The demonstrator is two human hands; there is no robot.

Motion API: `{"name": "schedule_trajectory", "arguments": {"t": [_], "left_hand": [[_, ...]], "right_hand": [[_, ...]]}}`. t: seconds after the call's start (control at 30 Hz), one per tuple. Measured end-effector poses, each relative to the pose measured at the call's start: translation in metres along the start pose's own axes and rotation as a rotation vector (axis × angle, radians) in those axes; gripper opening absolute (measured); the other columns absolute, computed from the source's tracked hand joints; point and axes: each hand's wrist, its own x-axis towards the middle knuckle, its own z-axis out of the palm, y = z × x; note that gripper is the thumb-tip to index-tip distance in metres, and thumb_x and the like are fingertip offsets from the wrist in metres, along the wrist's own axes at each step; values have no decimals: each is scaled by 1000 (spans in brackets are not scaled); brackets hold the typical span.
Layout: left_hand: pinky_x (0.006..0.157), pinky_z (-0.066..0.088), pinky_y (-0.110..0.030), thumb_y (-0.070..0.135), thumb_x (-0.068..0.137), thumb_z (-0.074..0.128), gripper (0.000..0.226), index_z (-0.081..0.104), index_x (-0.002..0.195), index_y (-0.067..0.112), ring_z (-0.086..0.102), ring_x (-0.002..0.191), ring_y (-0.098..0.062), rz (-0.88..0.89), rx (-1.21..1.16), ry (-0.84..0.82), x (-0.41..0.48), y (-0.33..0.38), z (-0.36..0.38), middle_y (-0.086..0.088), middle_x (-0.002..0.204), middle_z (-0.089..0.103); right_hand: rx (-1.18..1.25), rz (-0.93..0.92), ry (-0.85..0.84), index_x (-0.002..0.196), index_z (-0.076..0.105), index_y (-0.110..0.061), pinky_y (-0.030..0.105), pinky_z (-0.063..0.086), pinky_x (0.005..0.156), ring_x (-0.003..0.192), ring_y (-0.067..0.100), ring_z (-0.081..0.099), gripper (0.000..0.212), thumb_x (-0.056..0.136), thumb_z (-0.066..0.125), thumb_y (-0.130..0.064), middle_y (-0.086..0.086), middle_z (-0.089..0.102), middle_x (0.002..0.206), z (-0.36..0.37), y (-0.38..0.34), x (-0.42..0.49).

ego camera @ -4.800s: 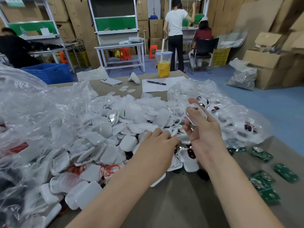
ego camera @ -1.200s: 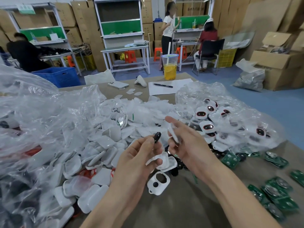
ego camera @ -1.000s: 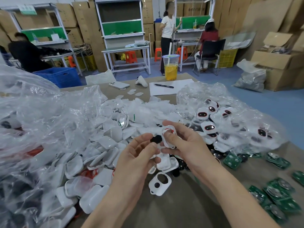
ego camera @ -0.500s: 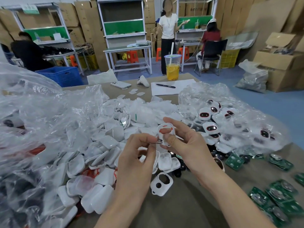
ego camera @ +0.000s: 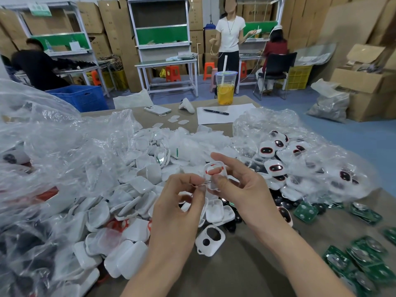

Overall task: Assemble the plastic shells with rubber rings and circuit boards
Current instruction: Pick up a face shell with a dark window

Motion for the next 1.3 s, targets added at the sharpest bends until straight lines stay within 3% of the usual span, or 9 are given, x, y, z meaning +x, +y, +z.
{"name": "schedule_trajectory", "arguments": {"t": [0.1,0.23,0.33,0.43,0.5,0.67,0.87,1.07,1.3], "left_hand": [[68,50,-15,38,87,66,12,59,96,43,66,83,-5,-40,-33,-4,-1,0,0,17,93,68],[73,45,-7,24,94,61,34,59,109,54,64,88,-1,1,35,-49,-3,4,-2,24,99,66],[70,46,-6,22,95,61,27,64,97,49,66,91,1,-40,-16,-43,-1,7,-1,22,98,71],[69,48,-8,20,94,67,21,67,89,41,70,87,-2,-128,-182,-10,2,7,0,15,94,75],[73,50,-11,22,93,69,16,69,87,36,70,87,-4,-150,-228,13,2,6,-1,12,94,76],[95,54,-47,21,94,69,9,69,86,25,71,101,-20,-213,-346,58,3,1,0,0,99,76],[89,54,-38,19,94,68,12,67,85,26,73,97,-18,-187,-361,78,3,-1,0,-2,97,76],[83,54,-37,18,93,69,17,62,88,32,73,91,-20,-207,-383,62,6,-3,-3,-4,91,74],[77,59,-29,25,84,71,33,67,116,23,72,104,-25,-269,-523,-124,16,-6,-11,-6,108,76]], "right_hand": [[-3,2,4,113,74,-35,25,59,78,84,20,70,37,94,65,-4,18,67,105,2,-1,0],[-49,19,23,107,73,-38,30,61,83,83,16,72,38,93,65,-4,10,71,101,2,1,0],[-43,46,34,106,72,-35,37,61,84,84,17,73,35,93,65,-4,4,74,99,2,5,2],[27,73,16,106,72,-29,29,60,75,80,14,72,32,93,65,-1,5,76,96,3,6,1],[67,87,-16,108,72,-29,28,59,75,84,16,72,32,95,63,-1,6,77,96,6,7,-1],[165,98,-105,113,72,-30,29,60,82,90,22,68,35,96,61,-1,25,68,92,17,9,-8],[202,107,-135,115,73,-33,31,59,86,94,30,57,36,95,64,-5,14,46,93,23,12,-9],[194,81,-167,115,74,-33,30,59,86,92,32,52,37,97,62,-3,47,43,96,24,8,-11],[172,50,-211,116,74,-34,27,58,85,78,10,66,38,97,60,-3,-4,59,74,19,7,-10]]}}
